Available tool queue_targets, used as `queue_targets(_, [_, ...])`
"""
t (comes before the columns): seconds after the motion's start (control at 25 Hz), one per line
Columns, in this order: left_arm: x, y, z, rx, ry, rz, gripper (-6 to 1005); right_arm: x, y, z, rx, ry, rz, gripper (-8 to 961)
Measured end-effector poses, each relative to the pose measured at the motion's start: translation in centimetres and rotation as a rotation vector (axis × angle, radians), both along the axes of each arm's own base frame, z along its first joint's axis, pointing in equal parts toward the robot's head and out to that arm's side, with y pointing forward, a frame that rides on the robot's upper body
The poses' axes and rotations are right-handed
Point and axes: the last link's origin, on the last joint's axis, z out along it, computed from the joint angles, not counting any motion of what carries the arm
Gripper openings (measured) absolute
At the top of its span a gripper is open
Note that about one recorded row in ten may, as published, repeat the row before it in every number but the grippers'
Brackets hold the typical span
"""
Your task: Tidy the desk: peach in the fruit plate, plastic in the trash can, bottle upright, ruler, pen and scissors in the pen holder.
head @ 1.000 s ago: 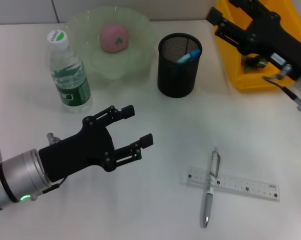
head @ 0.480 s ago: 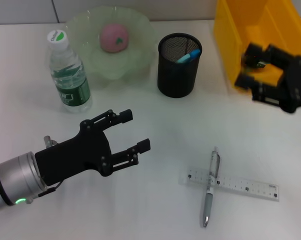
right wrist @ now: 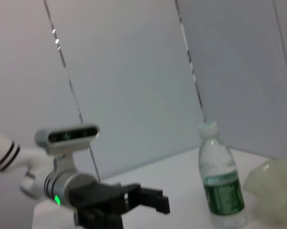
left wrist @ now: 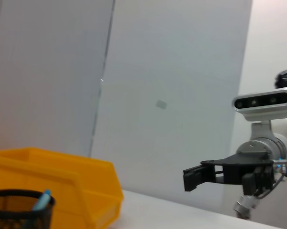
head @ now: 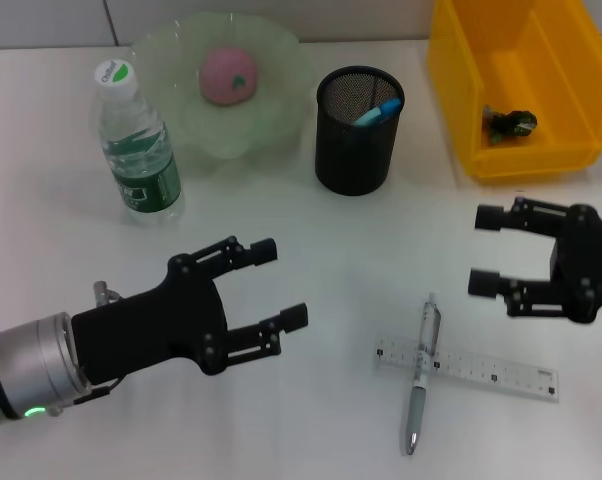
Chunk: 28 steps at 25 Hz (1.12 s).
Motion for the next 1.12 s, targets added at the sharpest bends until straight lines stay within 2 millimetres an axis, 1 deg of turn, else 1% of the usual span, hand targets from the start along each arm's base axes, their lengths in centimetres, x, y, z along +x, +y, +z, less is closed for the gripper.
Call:
queue_targets(0.08, [0.1, -0.1, -0.1, -0.027, 0.015, -0.017, 784, 0.4, -0.5, -0.6, 0.004, -0.038, 0.040, 813])
queue_targets(0.2, [0.1, -0.2, -0.2, -0.038, 0.020, -0.026, 784, 0.7, -0.8, -0.9, 0.007, -0.057, 0.059, 813])
queue_targets(0.28, [0.1, -0.4, -0.3, -0.059, 0.024, -0.028, 784, 1.0, -1.2, -1.5, 0.010, -0.083, 0.084, 813])
queue_targets(0.48, [0.1, -0.5, -0.4, -0.080, 0.026, -0.023, 784, 1.3, -1.2, -2.5, -0.003, -0.119, 0.081, 813])
queue_targets(0.6, [0.1, -0.5, -0.4, -0.082, 0.027, -0.023, 784, 1.3, -1.1, -2.4, -0.011, -0.125, 0.077, 813])
queue_targets(0.64, [0.1, -0.5, -0.4, -0.083, 0.029, -0.022, 784, 1.2, -1.0, -2.3, -0.017, -0.126, 0.075, 813])
queue_targets(0.8, [-0.1, -0.6, -0.4, -0.094, 0.045, -0.028, 784, 0.1, -0.2, -0.6, -0.086, -0.163, 0.079, 813])
queue_targets(0.84, [-0.1, -0.6, -0.4, -0.094, 0.045, -0.028, 784, 0.1, -0.2, -0.6, -0.086, -0.163, 0.079, 813])
queue_targets(0.88, [-0.1, -0.6, -0.5, -0.101, 0.052, -0.036, 784, -0.8, 0.4, 0.3, -0.137, -0.200, 0.070, 813])
queue_targets(0.96, [-0.1, -0.7, -0.5, -0.107, 0.060, -0.046, 784, -1.8, 1.2, 1.0, -0.187, -0.241, 0.060, 812])
queue_targets(1.04, [-0.1, -0.7, -0.5, -0.109, 0.064, -0.048, 784, -2.1, 1.5, 1.2, -0.204, -0.258, 0.061, 812])
queue_targets(1.08, [-0.2, -0.6, -0.5, -0.116, 0.075, -0.053, 784, -3.1, 2.4, 1.6, -0.246, -0.310, 0.054, 812])
queue_targets(1.12, [-0.2, -0.6, -0.5, -0.116, 0.075, -0.053, 784, -3.1, 2.4, 1.6, -0.246, -0.310, 0.054, 812])
